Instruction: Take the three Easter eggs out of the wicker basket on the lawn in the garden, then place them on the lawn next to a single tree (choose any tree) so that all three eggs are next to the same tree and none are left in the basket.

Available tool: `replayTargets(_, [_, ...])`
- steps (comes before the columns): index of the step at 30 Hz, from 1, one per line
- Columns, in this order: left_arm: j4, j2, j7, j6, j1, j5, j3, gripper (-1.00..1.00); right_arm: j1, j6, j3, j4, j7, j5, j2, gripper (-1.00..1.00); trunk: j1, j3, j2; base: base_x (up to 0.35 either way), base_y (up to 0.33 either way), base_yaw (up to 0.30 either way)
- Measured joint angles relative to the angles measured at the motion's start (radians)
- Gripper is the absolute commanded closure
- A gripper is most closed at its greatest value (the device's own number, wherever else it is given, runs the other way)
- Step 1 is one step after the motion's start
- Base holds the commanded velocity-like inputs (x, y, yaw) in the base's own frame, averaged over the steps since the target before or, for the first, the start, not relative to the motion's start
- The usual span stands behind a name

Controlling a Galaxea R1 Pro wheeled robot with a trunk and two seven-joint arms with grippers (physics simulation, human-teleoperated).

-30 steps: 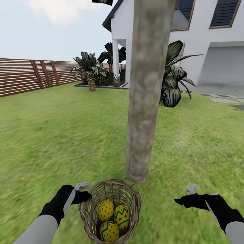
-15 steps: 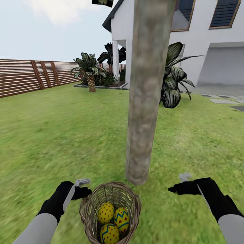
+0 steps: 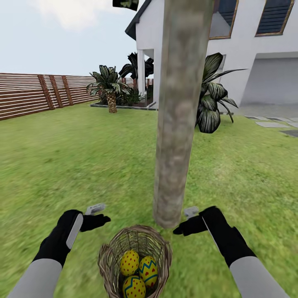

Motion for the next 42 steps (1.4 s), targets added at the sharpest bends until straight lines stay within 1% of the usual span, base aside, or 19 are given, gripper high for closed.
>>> replayTargets(2, [0.001, 0.006, 0.000, 0.001, 0.002, 0.009, 0.000, -1.00, 0.000, 0.000, 0.013, 0.000, 0.002, 0.002, 0.002, -1.00, -0.008, 0.006, 0.014, 0.000, 0.000, 0.000])
replayTargets(6, [0.004, 0.011, 0.000, 0.002, 0.004, 0.015, 0.001, -1.00, 0.002, -0.001, 0.025, -0.001, 0.006, 0.002, 0.005, -1.00, -0.023, 0.019, 0.042, 0.000, 0.000, 0.000])
replayTargets(8, [0.004, 0.013, 0.000, 0.001, 0.004, 0.015, 0.017, -1.00, 0.002, -0.001, 0.039, -0.001, 0.006, 0.002, 0.005, -1.00, -0.031, 0.025, 0.056, 0.000, 0.000, 0.000])
replayTargets(12, [0.005, 0.013, 0.000, 0.002, 0.004, 0.015, 0.081, -1.00, 0.005, 0.001, 0.081, 0.000, 0.007, 0.001, 0.010, -1.00, -0.046, 0.038, 0.084, 0.000, 0.000, 0.000])
replayTargets(14, [0.005, 0.013, 0.000, 0.002, 0.004, 0.014, 0.124, -1.00, 0.005, 0.003, 0.108, 0.000, 0.007, 0.000, 0.012, -1.00, -0.054, 0.044, 0.098, 0.000, 0.000, 0.000])
replayTargets(17, [0.004, 0.015, 0.000, 0.001, 0.004, 0.014, 0.197, -1.00, 0.008, 0.004, 0.147, -0.001, 0.006, -0.001, 0.025, -1.00, -0.054, 0.044, 0.098, 0.000, 0.000, 0.000])
replayTargets(19, [0.005, 0.016, 0.000, 0.001, 0.005, 0.014, 0.244, -1.00, 0.010, 0.002, 0.160, -0.001, 0.006, -0.001, 0.030, -1.00, -0.054, 0.044, 0.098, 0.000, 0.000, 0.000])
replayTargets(21, [0.006, 0.017, -0.001, 0.001, 0.007, 0.015, 0.265, -1.00, 0.011, 0.001, 0.165, 0.000, 0.007, -0.003, 0.031, -1.00, -0.054, 0.044, 0.098, 0.000, 0.061, 0.000])
replayTargets(25, [0.007, 0.015, -0.001, 0.002, 0.010, 0.015, 0.273, -1.00, 0.012, -0.002, 0.165, 0.004, 0.006, -0.006, 0.030, -1.00, -0.054, 0.044, 0.098, 0.000, 0.257, 0.000])
replayTargets(28, [0.007, 0.015, -0.001, 0.002, 0.010, 0.015, 0.273, -1.00, 0.012, -0.003, 0.165, 0.006, 0.006, -0.007, 0.026, -1.00, -0.054, 0.044, 0.098, 0.000, 0.308, 0.000])
replayTargets(34, [0.006, 0.016, -0.001, 0.002, 0.010, 0.016, 0.274, -1.00, 0.012, -0.007, 0.164, 0.009, 0.003, -0.007, 0.028, -1.00, -0.054, 0.044, 0.098, 0.000, 0.308, 0.000])
replayTargets(42, [0.003, 0.017, -0.001, 0.002, 0.010, 0.017, 0.274, -1.00, 0.012, -0.003, 0.164, 0.012, -0.004, -0.007, 0.035, -1.00, -0.054, 0.044, 0.098, -0.001, 0.050, 0.000])
